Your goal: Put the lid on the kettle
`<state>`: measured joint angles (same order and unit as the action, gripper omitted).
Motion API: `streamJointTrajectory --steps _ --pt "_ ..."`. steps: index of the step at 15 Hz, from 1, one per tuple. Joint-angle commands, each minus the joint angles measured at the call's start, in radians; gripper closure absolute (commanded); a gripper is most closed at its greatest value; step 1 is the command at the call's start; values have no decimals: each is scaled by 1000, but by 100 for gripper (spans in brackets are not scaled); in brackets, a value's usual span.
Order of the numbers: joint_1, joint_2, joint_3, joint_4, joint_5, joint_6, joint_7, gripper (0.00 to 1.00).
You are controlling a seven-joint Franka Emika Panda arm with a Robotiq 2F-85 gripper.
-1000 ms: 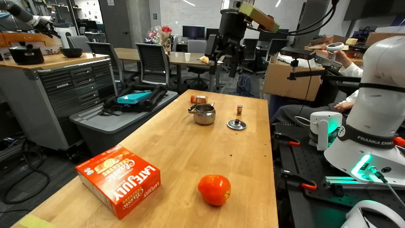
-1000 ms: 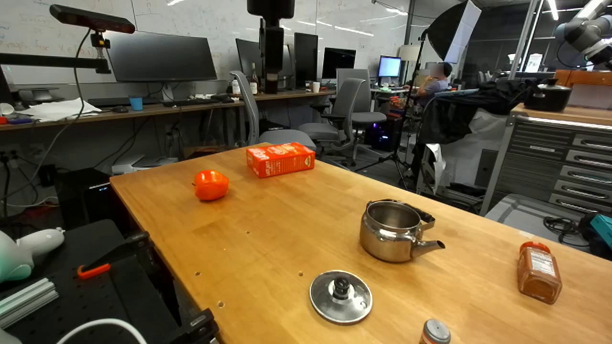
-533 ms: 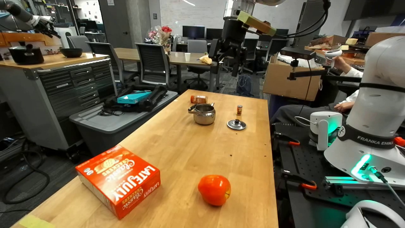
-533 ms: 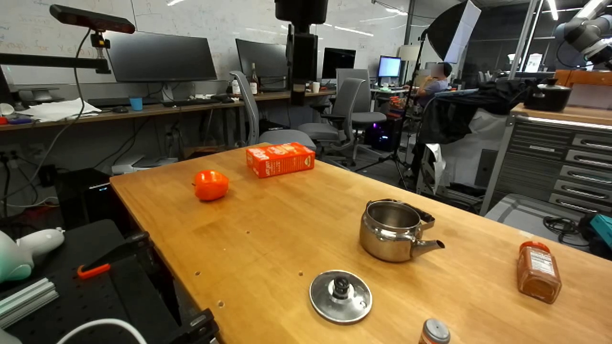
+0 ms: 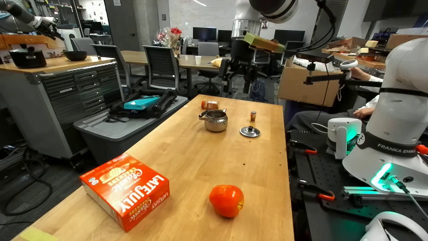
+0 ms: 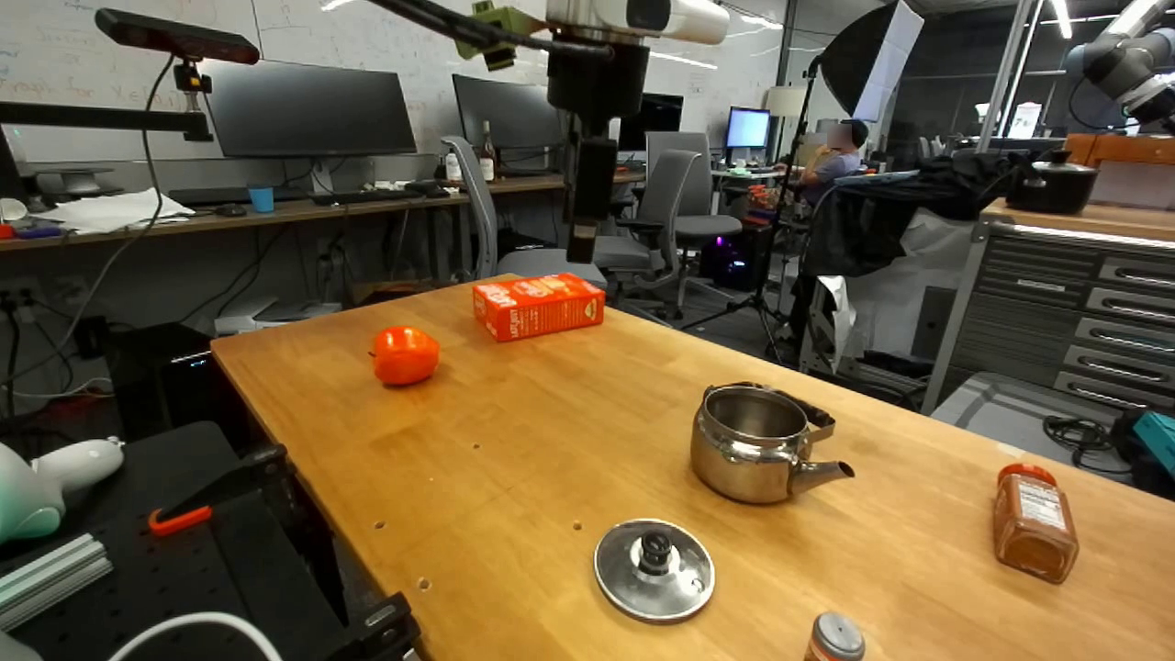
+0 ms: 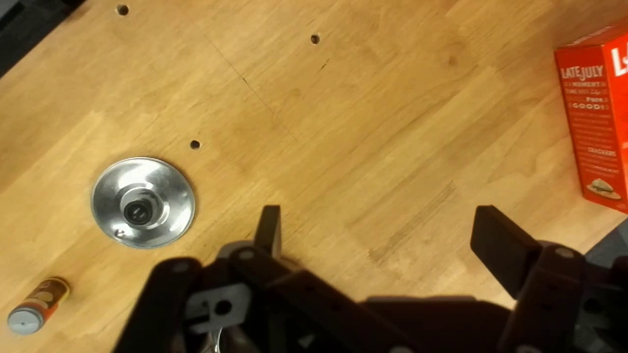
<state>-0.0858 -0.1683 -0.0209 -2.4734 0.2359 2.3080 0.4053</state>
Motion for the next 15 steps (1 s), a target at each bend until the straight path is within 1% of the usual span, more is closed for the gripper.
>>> streamJointTrajectory --steps 1,6,15 --pt "0 69 -5 24 -11 54 21 0" --pt "-3 100 -19 1 -15 115 26 0" --pt "-41 108 -89 -23 8 109 -12 0"
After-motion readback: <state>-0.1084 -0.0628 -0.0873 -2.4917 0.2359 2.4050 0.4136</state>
